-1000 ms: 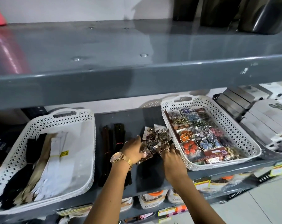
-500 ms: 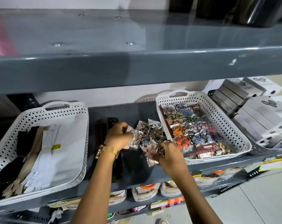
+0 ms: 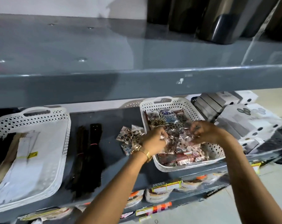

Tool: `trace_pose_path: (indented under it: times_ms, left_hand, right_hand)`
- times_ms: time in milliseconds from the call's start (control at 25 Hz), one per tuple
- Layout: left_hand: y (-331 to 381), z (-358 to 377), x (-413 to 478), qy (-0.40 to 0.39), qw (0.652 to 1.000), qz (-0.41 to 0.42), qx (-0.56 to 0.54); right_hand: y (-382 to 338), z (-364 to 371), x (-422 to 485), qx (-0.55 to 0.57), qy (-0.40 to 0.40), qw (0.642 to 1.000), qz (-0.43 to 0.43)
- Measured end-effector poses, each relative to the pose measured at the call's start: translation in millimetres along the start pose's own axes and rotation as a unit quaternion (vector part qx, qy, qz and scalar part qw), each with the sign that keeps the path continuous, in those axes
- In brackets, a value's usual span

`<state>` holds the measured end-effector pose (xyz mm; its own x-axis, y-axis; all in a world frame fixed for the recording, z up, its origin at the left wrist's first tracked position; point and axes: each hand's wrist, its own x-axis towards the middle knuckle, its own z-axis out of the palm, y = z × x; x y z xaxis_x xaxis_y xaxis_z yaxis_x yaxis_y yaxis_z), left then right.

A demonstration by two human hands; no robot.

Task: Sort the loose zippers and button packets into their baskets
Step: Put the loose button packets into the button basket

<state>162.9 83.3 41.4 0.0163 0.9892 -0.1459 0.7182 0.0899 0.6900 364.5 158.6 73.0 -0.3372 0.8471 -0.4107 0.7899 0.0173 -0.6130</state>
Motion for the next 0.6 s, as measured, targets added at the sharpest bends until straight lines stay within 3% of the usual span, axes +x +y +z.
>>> trace_pose_path:
  times_ms: [120, 200, 320, 440, 520, 600]
  left_hand:
    - [7, 19, 2, 0.084, 0.979, 0.005, 0.185]
    - [4, 22, 0, 0.104, 0.963, -0.006, 0.250]
    - [-7, 22, -6, 0.080, 0.964, -0.013, 0.252]
    - [-24, 22, -11, 0.136, 0.975, 0.011, 0.173]
    - [-50, 6, -4, 0.221, 0.966, -0.021, 0.132]
    - [-89, -17, 8, 0.221, 0.955, -0.122, 0.153]
  right_hand:
    - [6, 4, 18, -0.062, -0.025, 0.998, 0.000]
    - [11, 11, 27, -0.089, -0.022, 0.996, -0.003]
    - [17, 20, 33, -0.119, -0.008, 0.993, 0.020]
    - [-9, 24, 19, -0.188, 0.100, 0.976, 0.035]
    - [-48, 46, 2, -0.149, 0.164, 0.973, -0.060]
    - [-89, 87, -14, -0.105, 0.120, 0.972, -0.171]
